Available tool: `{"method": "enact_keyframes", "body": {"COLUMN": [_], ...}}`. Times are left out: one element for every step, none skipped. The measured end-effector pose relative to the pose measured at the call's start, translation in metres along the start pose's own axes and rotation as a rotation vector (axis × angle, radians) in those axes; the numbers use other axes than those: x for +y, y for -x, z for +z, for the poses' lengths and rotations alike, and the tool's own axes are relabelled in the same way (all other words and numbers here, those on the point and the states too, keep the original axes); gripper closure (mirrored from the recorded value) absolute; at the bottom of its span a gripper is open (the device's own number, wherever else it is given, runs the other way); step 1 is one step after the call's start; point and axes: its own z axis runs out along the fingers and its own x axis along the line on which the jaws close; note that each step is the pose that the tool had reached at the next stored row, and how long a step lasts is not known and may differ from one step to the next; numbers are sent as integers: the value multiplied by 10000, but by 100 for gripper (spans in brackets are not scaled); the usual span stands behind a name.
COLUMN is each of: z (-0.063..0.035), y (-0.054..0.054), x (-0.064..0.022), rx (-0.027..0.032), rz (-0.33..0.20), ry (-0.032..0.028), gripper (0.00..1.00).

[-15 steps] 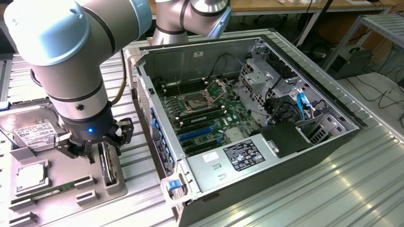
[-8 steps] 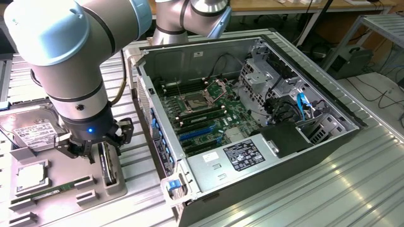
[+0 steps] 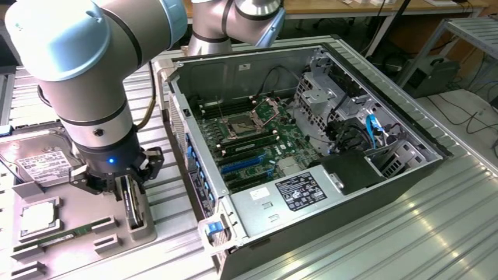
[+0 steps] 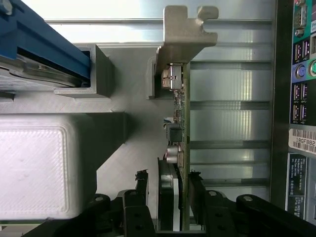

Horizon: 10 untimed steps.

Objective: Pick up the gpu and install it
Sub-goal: 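Pick up the gpu and move the gpu toward the slot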

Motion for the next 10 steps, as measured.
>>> {"method": "enact_keyframes", "body": {"z": [1,0,0,0,0,0,-1,-1,-1,-2], "y": [-7,-18,-19,-19,-19,-19,-20,-21,-20,-20], "x": [-1,-1,-1,-1,0,0,-2,-5,-6,-6], "rx": [-1,0,-1,-1,-1,-1,1,2,0,-1], "rz": [12,18,19,20,21,22,25,26,27,27], "ry": [1,0,0,0,0,0,-1,-2,0,1], "gripper": [55,55,55,55,55,55,55,55,55,55]}}
